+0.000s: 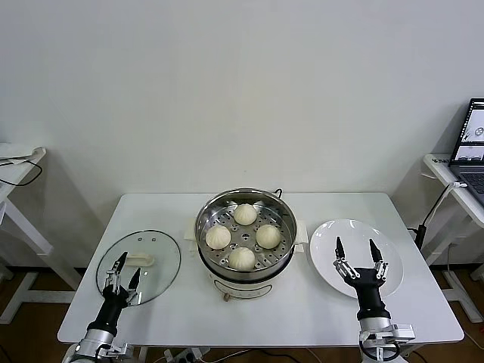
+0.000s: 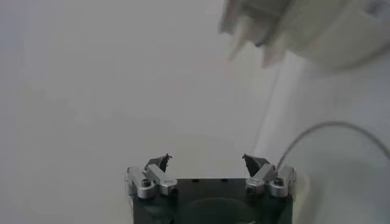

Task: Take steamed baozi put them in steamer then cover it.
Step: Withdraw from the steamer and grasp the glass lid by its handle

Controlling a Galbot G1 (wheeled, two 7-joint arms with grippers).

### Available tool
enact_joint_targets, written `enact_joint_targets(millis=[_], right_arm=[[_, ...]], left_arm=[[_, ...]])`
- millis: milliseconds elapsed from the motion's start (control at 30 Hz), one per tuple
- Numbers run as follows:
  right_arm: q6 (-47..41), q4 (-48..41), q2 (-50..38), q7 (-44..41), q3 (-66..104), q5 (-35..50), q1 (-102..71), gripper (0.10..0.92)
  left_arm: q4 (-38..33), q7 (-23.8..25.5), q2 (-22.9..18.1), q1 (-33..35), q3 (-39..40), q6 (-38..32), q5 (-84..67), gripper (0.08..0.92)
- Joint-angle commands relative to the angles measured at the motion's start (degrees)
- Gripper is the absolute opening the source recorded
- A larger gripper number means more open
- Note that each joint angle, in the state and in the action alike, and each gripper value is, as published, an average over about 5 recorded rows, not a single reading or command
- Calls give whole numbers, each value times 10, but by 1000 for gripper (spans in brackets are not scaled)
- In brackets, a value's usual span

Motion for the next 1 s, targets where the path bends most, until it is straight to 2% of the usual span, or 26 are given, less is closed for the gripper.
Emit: enact_joint_targets(millis=[33,1000], right_arm=[[6,-5,8,2,-1,-5,-5,823],[10,-34,10,0,-14,-24,6,823]], left_arm=[[93,-35,6,-47,-6,-7,112,823],[174,-30,17,-161,9,28,111,823]])
